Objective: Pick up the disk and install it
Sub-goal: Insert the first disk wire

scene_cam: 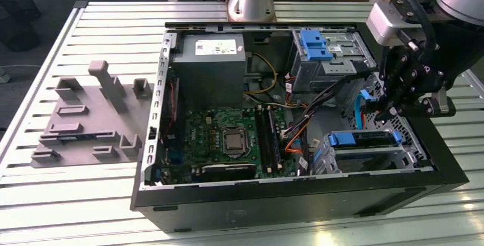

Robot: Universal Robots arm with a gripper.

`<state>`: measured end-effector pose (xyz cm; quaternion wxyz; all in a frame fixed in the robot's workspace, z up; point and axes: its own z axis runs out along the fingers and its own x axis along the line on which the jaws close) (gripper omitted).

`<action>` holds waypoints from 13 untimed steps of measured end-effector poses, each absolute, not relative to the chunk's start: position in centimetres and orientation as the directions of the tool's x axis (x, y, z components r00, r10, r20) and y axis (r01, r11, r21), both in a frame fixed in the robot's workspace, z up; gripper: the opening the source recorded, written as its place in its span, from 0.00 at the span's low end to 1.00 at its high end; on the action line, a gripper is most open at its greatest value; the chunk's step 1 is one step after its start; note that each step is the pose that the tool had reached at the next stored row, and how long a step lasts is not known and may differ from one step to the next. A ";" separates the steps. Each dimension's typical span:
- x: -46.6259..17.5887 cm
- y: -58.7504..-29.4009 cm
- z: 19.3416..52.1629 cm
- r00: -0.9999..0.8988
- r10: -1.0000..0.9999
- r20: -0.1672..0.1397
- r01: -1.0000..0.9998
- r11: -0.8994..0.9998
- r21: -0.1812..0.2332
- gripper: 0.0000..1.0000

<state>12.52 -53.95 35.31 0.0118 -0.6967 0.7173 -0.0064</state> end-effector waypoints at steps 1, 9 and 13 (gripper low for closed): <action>12.5 -54.0 35.3 -0.029 -1.000 -0.008 -0.999 0.029 -0.026 0.24; 12.5 -54.0 35.4 -0.029 -1.000 -0.008 -0.999 0.029 -0.026 0.24; 12.5 -54.0 35.5 -0.029 -1.000 -0.008 -0.999 0.029 -0.025 0.24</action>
